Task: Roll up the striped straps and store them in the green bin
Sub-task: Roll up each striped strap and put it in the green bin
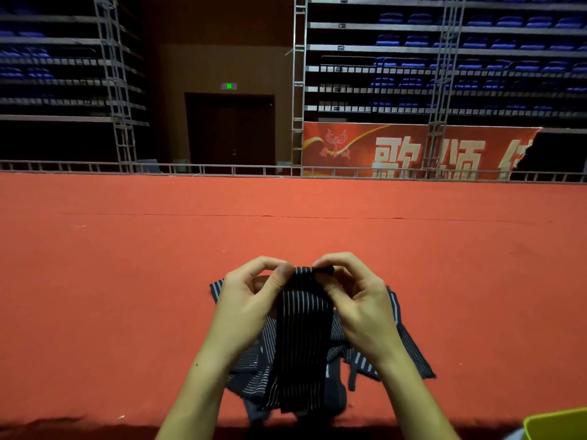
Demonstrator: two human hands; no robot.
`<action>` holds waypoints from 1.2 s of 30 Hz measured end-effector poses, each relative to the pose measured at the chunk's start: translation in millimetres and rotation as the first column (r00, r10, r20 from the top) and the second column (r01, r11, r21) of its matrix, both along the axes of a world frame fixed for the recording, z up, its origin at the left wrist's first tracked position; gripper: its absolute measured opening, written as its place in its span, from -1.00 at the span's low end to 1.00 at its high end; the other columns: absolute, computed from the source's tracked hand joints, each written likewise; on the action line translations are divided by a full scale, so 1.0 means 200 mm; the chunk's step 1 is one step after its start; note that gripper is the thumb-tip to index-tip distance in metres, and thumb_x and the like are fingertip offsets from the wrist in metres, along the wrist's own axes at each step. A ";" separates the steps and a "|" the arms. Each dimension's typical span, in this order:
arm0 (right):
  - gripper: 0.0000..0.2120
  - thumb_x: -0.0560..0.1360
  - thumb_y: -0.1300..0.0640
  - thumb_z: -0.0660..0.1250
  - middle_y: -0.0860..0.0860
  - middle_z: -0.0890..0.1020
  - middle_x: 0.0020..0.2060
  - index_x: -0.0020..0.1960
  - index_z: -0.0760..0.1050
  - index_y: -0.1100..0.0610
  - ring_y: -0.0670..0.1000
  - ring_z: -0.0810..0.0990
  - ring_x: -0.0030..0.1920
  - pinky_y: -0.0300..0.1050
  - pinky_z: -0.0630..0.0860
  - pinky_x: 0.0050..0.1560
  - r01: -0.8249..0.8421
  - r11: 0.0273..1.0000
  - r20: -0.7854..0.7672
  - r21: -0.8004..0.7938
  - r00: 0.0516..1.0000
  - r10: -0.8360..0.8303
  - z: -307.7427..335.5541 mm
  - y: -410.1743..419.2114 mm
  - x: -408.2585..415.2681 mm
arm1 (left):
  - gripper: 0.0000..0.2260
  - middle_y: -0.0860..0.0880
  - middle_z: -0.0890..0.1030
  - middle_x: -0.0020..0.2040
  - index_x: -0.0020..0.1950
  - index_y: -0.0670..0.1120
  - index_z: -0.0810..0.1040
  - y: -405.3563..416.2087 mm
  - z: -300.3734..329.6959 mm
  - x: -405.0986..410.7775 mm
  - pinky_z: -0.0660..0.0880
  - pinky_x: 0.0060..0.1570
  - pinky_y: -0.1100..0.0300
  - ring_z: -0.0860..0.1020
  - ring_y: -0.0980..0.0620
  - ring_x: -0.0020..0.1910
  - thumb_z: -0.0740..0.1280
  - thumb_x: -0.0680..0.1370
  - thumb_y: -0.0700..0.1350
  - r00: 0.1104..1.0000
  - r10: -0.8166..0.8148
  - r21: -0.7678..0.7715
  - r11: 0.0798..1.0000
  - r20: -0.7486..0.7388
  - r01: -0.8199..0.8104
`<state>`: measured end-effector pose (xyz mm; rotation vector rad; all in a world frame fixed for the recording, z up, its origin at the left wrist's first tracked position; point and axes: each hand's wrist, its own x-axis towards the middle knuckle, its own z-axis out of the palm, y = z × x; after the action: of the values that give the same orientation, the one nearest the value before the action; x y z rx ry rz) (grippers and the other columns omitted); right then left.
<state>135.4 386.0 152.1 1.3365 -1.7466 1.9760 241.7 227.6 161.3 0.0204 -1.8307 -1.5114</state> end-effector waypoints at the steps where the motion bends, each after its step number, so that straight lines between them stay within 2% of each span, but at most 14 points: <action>1: -0.79 0.63 0.30 0.44 0.01 0.73 -0.03 0.07 0.66 -0.02 0.07 0.73 0.00 0.04 0.67 0.11 -0.002 1.000 -0.004 -0.004 1.000 0.002 0.00 0.01 0.02 | -0.82 -0.15 0.76 -0.12 -0.01 -0.03 0.73 0.02 0.00 0.02 0.58 -0.13 -0.09 0.69 -0.04 -0.16 0.46 0.64 0.07 1.000 -0.004 0.011 1.000 0.000 0.004; 5: -0.73 0.61 0.42 0.41 0.02 0.74 -0.05 0.03 0.67 0.05 0.07 0.73 0.02 0.00 0.66 0.12 -0.010 1.000 0.005 -0.008 1.000 0.010 0.00 0.08 0.12 | -0.95 -0.09 0.79 -0.07 0.04 -0.08 0.75 0.09 0.01 0.13 0.61 -0.07 0.17 0.73 0.03 -0.08 0.50 0.61 -0.14 0.998 -0.062 0.029 0.998 -0.008 0.062; 8: -0.68 0.59 0.43 0.40 0.01 0.74 -0.05 -0.01 0.67 0.00 0.05 0.72 0.00 -0.04 0.64 0.07 0.014 1.000 0.033 0.012 0.999 -0.014 0.00 0.13 0.19 | -0.89 -0.10 0.79 -0.02 0.11 -0.12 0.73 0.12 0.01 0.21 0.68 0.09 0.09 0.76 -0.07 0.05 0.52 0.59 -0.22 0.997 -0.064 -0.032 0.998 -0.038 0.063; 11: -0.79 0.57 0.25 0.42 0.02 0.74 -0.03 0.08 0.65 -0.04 0.04 0.72 -0.03 -0.01 0.66 0.00 0.000 0.999 0.079 0.042 0.997 -0.003 0.01 0.20 0.26 | -0.84 -0.08 0.79 0.01 0.15 -0.10 0.72 0.16 0.01 0.27 0.69 0.12 0.07 0.77 -0.09 0.08 0.52 0.58 -0.24 0.997 -0.046 -0.084 0.996 -0.058 0.041; 14: -0.78 0.59 0.08 0.45 0.09 0.75 -0.03 0.22 0.62 -0.07 0.10 0.75 0.01 0.20 0.69 0.06 -0.028 0.997 0.107 0.068 0.994 0.021 0.01 0.26 0.33 | -0.80 -0.05 0.79 0.05 0.18 -0.11 0.70 0.18 0.01 0.33 0.66 0.08 0.19 0.76 -0.01 0.07 0.50 0.58 -0.28 0.996 -0.044 -0.104 0.994 -0.075 0.036; 16: -0.81 0.64 0.09 0.46 0.15 0.75 -0.06 0.25 0.62 -0.03 0.20 0.75 0.02 0.33 0.67 0.08 -0.056 0.996 0.094 0.073 0.994 0.049 0.01 0.30 0.37 | -0.80 -0.03 0.78 0.06 0.19 -0.08 0.70 0.18 0.02 0.37 0.66 0.08 0.18 0.76 -0.02 0.06 0.49 0.60 -0.27 0.997 -0.045 -0.148 0.988 -0.069 0.034; 18: -0.84 0.66 0.16 0.45 0.17 0.74 -0.10 0.23 0.63 0.02 0.23 0.74 -0.04 0.27 0.68 0.01 -0.072 0.996 0.082 0.053 0.994 0.067 0.01 0.33 0.41 | -0.81 -0.02 0.77 0.07 0.19 -0.06 0.70 0.20 0.01 0.40 0.67 0.09 0.12 0.75 -0.06 0.08 0.48 0.60 -0.25 0.997 -0.048 -0.210 0.977 -0.062 0.034; 21: -0.85 0.64 0.25 0.45 0.10 0.71 -0.18 0.17 0.64 0.07 0.05 0.68 -0.15 -0.01 0.59 -0.11 -0.072 0.997 0.049 0.022 0.996 0.070 0.01 0.38 0.47 | -0.81 -0.06 0.78 0.04 0.19 -0.08 0.70 0.24 0.01 0.46 0.67 0.05 0.13 0.76 -0.05 0.07 0.50 0.58 -0.19 0.996 -0.067 -0.173 0.983 -0.056 0.057; 25: -0.78 0.54 0.34 0.41 0.01 0.72 -0.09 0.02 0.65 0.03 0.02 0.69 -0.06 -0.11 0.60 -0.03 -0.019 0.999 0.001 -0.049 1.000 0.019 -0.01 0.42 0.55 | -0.76 -0.12 0.79 -0.03 0.23 -0.02 0.69 0.31 0.00 0.55 0.68 0.01 0.07 0.77 -0.09 0.04 0.50 0.56 -0.07 0.994 -0.111 -0.079 0.991 -0.009 0.110; 27: -0.74 0.53 0.42 0.41 0.01 0.71 -0.09 -0.04 0.66 0.07 0.05 0.69 -0.04 -0.13 0.61 -0.01 0.040 0.996 -0.041 -0.085 0.998 -0.043 -0.01 0.44 0.58 | -0.79 -0.14 0.79 -0.06 0.20 -0.02 0.71 0.35 0.00 0.59 0.68 -0.03 0.09 0.77 -0.06 -0.02 0.49 0.58 -0.07 0.991 -0.133 -0.055 0.990 -0.018 0.132; 30: -0.70 0.52 0.54 0.41 0.04 0.72 -0.09 -0.07 0.67 0.15 0.07 0.69 -0.03 -0.15 0.62 -0.01 0.056 0.990 -0.018 -0.129 0.998 -0.059 -0.02 0.47 0.61 | -0.83 -0.14 0.79 -0.09 0.15 -0.07 0.73 0.41 -0.01 0.62 0.62 -0.06 0.20 0.75 0.02 -0.05 0.49 0.58 -0.09 0.987 -0.142 -0.028 0.990 -0.070 0.141; 34: -0.73 0.52 0.54 0.41 0.06 0.75 -0.09 -0.04 0.69 0.19 0.02 0.72 -0.02 -0.12 0.64 0.02 0.028 0.991 0.049 -0.134 0.999 -0.021 -0.04 0.48 0.63 | -0.84 -0.11 0.79 -0.07 0.14 -0.10 0.74 0.45 -0.02 0.63 0.64 -0.04 0.24 0.78 -0.01 -0.02 0.51 0.56 -0.20 0.986 -0.104 -0.027 0.995 -0.129 0.101; 36: -0.67 0.53 0.55 0.37 0.04 0.76 -0.07 -0.01 0.70 0.15 0.03 0.74 0.01 -0.04 0.67 0.04 0.027 0.995 0.070 -0.097 0.997 -0.020 -0.05 0.50 0.63 | -0.84 -0.09 0.80 -0.06 0.13 -0.10 0.73 0.46 -0.03 0.63 0.65 -0.04 0.24 0.78 -0.01 -0.01 0.51 0.57 -0.25 0.987 -0.078 -0.038 0.997 -0.143 0.073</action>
<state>262.4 486.0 142.4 1.2249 -1.6624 2.0898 367.8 319.4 155.1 -0.1721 -1.7574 -1.4942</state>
